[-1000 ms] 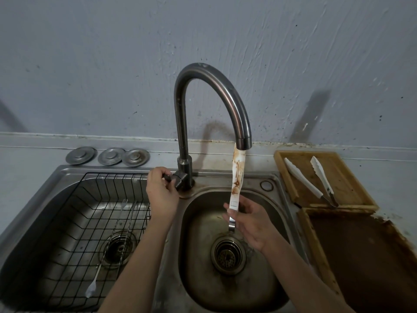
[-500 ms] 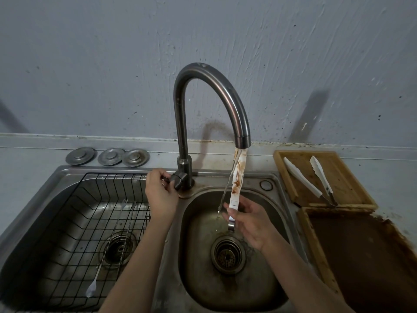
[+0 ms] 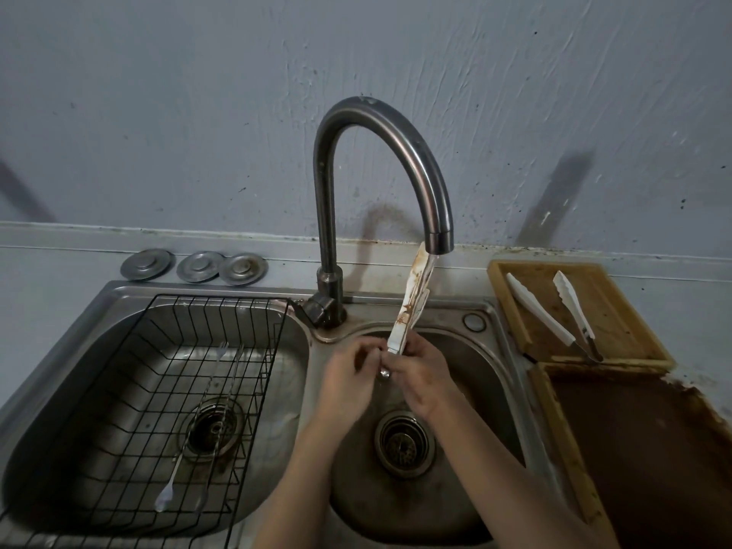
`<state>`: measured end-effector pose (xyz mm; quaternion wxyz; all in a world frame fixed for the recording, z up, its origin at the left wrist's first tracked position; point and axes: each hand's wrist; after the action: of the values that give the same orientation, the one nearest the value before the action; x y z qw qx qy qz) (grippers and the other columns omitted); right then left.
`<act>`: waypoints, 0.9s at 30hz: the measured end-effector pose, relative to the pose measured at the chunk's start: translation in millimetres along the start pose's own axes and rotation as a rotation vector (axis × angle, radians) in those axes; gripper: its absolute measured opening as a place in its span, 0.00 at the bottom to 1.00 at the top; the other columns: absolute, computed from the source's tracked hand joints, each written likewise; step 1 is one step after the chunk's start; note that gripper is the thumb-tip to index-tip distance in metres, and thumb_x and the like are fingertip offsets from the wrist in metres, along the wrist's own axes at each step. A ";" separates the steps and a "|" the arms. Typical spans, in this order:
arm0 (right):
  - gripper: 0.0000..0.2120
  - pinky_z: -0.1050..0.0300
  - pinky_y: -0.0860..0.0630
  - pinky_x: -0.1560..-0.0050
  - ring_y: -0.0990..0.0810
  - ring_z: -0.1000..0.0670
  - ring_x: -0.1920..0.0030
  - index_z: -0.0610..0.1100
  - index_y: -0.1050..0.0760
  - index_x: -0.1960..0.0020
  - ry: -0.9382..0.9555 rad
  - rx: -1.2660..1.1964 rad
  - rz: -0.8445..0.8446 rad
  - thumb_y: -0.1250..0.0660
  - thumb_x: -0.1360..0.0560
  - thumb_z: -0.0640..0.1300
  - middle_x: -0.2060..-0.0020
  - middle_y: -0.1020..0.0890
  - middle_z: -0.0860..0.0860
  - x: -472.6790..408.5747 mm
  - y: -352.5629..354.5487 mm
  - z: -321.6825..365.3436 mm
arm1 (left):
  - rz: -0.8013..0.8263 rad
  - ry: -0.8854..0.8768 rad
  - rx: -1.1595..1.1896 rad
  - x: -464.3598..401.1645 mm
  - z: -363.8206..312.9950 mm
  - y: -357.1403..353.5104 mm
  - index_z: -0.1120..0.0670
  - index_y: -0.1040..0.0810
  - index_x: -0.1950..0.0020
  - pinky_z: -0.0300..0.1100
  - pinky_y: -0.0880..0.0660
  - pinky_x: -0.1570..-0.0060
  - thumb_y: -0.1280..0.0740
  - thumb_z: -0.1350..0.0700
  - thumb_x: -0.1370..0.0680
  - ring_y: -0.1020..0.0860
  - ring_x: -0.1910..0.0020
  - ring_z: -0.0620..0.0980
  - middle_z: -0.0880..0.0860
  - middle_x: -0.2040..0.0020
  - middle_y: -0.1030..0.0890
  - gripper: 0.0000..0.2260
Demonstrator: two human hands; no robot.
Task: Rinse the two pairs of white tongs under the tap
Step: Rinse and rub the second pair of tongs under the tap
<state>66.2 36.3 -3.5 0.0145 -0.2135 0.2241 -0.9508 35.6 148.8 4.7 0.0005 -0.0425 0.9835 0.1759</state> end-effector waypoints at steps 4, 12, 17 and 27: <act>0.22 0.48 0.19 0.55 0.19 0.41 0.53 0.35 0.27 0.39 -0.026 0.035 -0.045 0.34 0.32 0.23 0.54 0.20 0.39 1.2 2.1 -7.0 | 0.079 0.114 -0.024 1.7 8.4 -5.1 0.47 0.22 0.57 0.53 0.21 0.51 0.37 0.60 0.22 0.19 0.56 0.52 0.50 0.59 0.18 0.09; 0.11 0.48 0.22 0.46 0.19 0.43 0.51 0.38 0.23 0.47 -0.009 0.079 -0.073 0.33 0.28 0.30 0.56 0.18 0.43 11.0 6.0 -9.6 | 0.144 0.251 0.081 7.3 5.5 -7.8 0.55 0.18 0.54 0.35 0.25 0.55 0.34 0.66 0.26 0.20 0.58 0.45 0.49 0.61 0.18 0.09; 0.03 0.51 0.19 0.52 0.17 0.46 0.56 0.42 0.21 0.57 0.050 0.316 -0.143 0.32 0.26 0.42 0.59 0.17 0.44 12.4 6.9 -7.3 | 0.103 0.265 0.017 5.2 3.9 -4.8 0.48 0.21 0.64 0.44 0.24 0.53 0.33 0.64 0.26 0.20 0.60 0.48 0.49 0.64 0.18 0.11; 0.12 0.49 0.19 0.48 0.16 0.49 0.53 0.41 0.23 0.46 0.175 0.466 -0.213 0.29 0.29 0.37 0.55 0.15 0.47 24.1 4.3 2.1 | 0.055 0.200 -0.233 17.4 -0.1 0.7 0.53 0.23 0.65 0.27 0.33 0.71 0.36 0.63 0.25 0.27 0.65 0.43 0.48 0.65 0.23 0.10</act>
<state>45.0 28.5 6.0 -0.0563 -0.1439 -0.0239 -0.9877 18.3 147.9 4.7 -0.1073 -0.0327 0.9523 0.2838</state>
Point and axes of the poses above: each hand's wrist, its own x-axis away from the middle knuckle, its own y-axis out of the back of the hand, z = x × y
